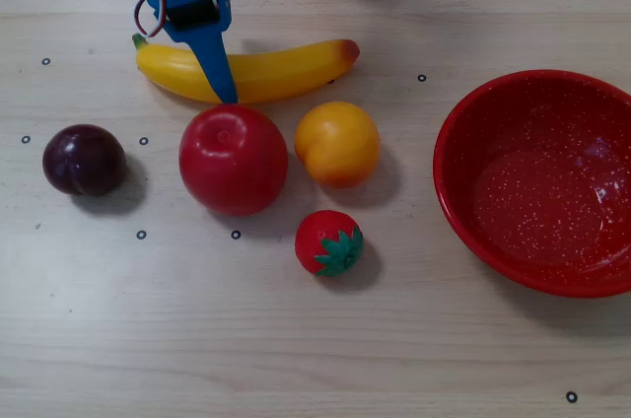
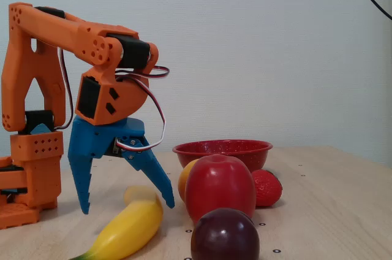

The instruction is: Put the banana in the red bowl.

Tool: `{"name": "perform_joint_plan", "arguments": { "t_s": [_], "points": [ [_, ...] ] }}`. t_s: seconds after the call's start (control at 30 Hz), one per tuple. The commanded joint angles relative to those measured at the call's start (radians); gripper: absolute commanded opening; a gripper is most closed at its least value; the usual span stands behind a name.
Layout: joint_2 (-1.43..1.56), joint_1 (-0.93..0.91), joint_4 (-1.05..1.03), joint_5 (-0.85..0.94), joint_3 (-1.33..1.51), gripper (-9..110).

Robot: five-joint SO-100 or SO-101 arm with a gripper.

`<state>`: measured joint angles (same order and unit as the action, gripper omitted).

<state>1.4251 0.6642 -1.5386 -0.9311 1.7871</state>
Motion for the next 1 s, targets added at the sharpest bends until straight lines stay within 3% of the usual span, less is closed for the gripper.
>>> {"name": "perform_joint_plan", "arguments": {
  "t_s": [0.0, 0.97],
  "points": [
    [0.044, -0.034, 0.011, 0.029, -0.058, 48],
    [-0.005, -0.1, 0.224, 0.109, 0.072, 48]
  ]
}}
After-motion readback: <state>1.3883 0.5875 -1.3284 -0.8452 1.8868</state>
